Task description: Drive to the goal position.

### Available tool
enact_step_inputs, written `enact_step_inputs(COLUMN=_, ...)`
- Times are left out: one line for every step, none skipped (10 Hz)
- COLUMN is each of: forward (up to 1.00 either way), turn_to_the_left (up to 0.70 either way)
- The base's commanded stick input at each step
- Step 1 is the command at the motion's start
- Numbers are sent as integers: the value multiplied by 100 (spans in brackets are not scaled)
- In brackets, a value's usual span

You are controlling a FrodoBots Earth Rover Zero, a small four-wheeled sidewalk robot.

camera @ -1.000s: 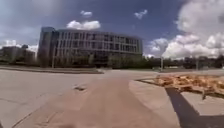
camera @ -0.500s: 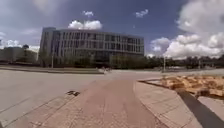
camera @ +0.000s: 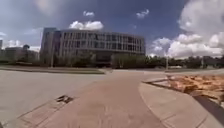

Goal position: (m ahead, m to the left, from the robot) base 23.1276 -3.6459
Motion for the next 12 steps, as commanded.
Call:
enact_step_inputs(forward=100, turn_to_the_left=0)
enact_step_inputs(forward=100, turn_to_the_left=0)
enact_step_inputs(forward=100, turn_to_the_left=0)
enact_step_inputs(forward=100, turn_to_the_left=0)
enact_step_inputs(forward=100, turn_to_the_left=0)
enact_step_inputs(forward=100, turn_to_the_left=0)
enact_step_inputs(forward=100, turn_to_the_left=0)
enact_step_inputs(forward=100, turn_to_the_left=0)
enact_step_inputs(forward=100, turn_to_the_left=0)
enact_step_inputs(forward=100, turn_to_the_left=0)
enact_step_inputs(forward=100, turn_to_the_left=0)
enact_step_inputs(forward=100, turn_to_the_left=0)
